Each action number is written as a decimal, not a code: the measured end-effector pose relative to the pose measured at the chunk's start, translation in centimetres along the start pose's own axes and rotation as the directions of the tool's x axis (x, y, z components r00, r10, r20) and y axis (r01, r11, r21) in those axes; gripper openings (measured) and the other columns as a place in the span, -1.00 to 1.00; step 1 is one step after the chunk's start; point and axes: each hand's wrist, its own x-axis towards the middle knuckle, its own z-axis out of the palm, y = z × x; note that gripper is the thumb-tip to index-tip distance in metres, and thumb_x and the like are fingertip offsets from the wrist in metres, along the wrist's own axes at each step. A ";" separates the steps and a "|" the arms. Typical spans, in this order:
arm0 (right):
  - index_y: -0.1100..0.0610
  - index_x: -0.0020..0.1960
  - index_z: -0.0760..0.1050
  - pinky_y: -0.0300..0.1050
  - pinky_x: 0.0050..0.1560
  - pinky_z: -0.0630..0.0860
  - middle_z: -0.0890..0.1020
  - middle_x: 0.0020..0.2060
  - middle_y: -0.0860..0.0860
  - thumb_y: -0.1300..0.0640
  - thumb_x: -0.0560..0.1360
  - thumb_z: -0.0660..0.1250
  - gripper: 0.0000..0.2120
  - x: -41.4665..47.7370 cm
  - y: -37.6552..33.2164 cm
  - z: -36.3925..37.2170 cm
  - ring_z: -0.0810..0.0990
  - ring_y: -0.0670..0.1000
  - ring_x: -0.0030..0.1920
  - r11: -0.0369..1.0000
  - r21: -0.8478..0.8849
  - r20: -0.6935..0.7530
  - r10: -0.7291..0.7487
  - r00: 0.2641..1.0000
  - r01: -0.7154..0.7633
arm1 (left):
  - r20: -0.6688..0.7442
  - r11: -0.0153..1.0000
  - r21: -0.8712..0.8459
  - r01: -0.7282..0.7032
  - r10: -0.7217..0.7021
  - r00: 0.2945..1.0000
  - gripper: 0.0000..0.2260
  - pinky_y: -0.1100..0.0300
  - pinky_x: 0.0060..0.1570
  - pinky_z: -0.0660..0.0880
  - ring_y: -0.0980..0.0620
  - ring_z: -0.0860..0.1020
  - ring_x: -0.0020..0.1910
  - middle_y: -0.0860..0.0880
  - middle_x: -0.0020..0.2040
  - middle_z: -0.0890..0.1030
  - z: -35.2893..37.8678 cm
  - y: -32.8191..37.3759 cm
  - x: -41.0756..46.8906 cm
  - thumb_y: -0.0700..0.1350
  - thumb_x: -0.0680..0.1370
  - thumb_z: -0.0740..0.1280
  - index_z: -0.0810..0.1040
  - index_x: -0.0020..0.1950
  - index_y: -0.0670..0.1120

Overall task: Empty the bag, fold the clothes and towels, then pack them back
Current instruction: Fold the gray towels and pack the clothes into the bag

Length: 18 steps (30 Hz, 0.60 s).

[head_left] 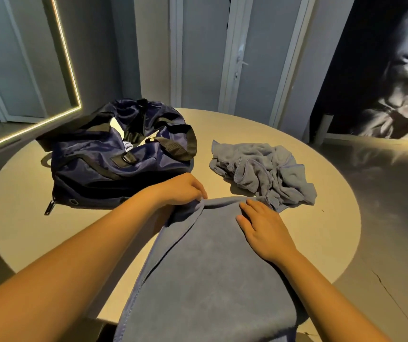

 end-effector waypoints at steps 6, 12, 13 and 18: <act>-0.03 0.61 0.20 -0.03 0.56 0.06 0.19 0.61 -0.07 -0.18 0.70 0.00 -0.48 0.1 0.3 0.4 0.10 0.00 0.62 0.998 0.014 0.073 0.054 0.996 -0.055 | -0.085 0.985 -0.165 -0.056 0.042 0.995 -0.79 0.29 -0.17 0.42 0.09 0.53 -0.18 0.04 -0.21 0.62 -0.1 -1.6 -0.1 -0.27 0.59 0.32 0.64 -0.17 -0.03; -0.07 0.62 0.19 -0.02 0.58 0.05 0.17 0.62 -0.10 -0.21 0.69 0.00 -0.46 0.2 0.6 0.6 0.08 -0.02 0.62 0.997 0.028 0.070 0.076 0.995 -0.078 | -0.363 0.941 -0.220 -0.259 0.167 0.917 -0.90 0.28 -0.04 0.51 0.13 0.62 -0.08 0.11 -0.11 0.69 0.4 -2.6 -1.7 -0.20 0.55 0.45 0.71 -0.08 0.01; -0.07 0.62 0.20 -0.02 0.58 0.05 0.18 0.61 -0.10 -0.21 0.69 0.00 -0.46 0.1 0.6 0.6 0.08 -0.03 0.62 0.996 0.029 0.070 0.077 0.995 -0.079 | -0.406 0.931 -0.230 -0.284 0.173 0.897 -0.91 0.27 -0.03 0.53 0.13 0.62 -0.08 0.12 -0.10 0.68 0.4 -2.8 -1.9 -0.18 0.54 0.47 0.73 -0.07 0.00; -0.07 0.60 0.24 0.00 0.58 0.10 0.21 0.60 -0.10 -0.31 0.61 -0.08 -0.36 0.1 0.6 0.6 0.12 -0.03 0.61 0.996 0.031 0.067 0.076 0.995 -0.078 | -0.564 0.941 -0.156 -0.301 0.166 0.809 -0.93 0.33 -0.21 0.46 0.12 0.56 -0.24 0.07 -0.20 0.63 0.6 -3.4 -3.0 -0.14 0.57 0.46 0.73 -0.02 0.02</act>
